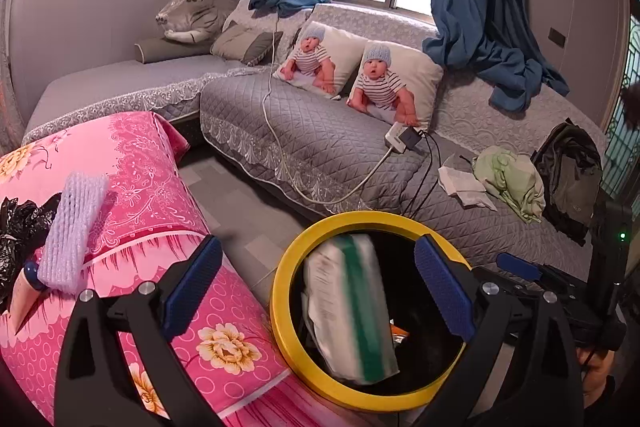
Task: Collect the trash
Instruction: 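Carry tissue pack and wrapper over the yellow bin and open both tools, then reach the right tool to the green-white medicine box and close on it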
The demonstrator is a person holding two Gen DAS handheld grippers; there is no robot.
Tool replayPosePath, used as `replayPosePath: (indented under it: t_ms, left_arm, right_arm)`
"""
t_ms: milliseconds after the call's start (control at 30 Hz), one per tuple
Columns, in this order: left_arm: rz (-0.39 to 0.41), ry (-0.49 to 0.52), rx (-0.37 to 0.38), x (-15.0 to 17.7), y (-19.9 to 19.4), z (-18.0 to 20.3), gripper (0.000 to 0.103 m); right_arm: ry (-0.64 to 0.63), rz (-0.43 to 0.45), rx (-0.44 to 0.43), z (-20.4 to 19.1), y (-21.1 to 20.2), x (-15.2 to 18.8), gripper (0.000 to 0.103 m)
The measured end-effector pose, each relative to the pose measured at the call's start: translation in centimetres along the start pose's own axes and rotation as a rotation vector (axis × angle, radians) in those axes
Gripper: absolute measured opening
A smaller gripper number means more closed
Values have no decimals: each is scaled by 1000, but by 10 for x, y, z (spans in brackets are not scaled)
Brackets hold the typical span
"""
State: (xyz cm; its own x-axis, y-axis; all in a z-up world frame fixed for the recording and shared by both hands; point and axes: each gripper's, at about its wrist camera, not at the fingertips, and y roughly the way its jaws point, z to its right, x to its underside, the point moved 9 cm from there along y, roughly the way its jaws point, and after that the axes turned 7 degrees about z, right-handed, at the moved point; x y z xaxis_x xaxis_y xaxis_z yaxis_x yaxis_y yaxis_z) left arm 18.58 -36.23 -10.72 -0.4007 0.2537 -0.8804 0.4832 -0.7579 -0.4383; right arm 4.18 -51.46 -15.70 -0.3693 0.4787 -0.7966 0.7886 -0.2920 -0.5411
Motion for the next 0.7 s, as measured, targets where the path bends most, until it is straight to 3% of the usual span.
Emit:
replayPosePath:
  t_ms: [267,400,567,700]
  left_arm:
    - [89,-12,-46,-16,-31,-19,94]
    - [160,6,-106,-26,-66,-41,95]
    - [221,11,-194,-30,-117,-80,95]
    - [263,12,-323,-20,-166,-124,95]
  right_arm:
    - [-13,0,-49,-21,-3,-2,77]
    - [-22,-15,-86,-35,-2,1,77]
    - [-66,-10,-127,-59,-3,-1,77]
    - [-135,-3,-178,-94,-5,-1,78]
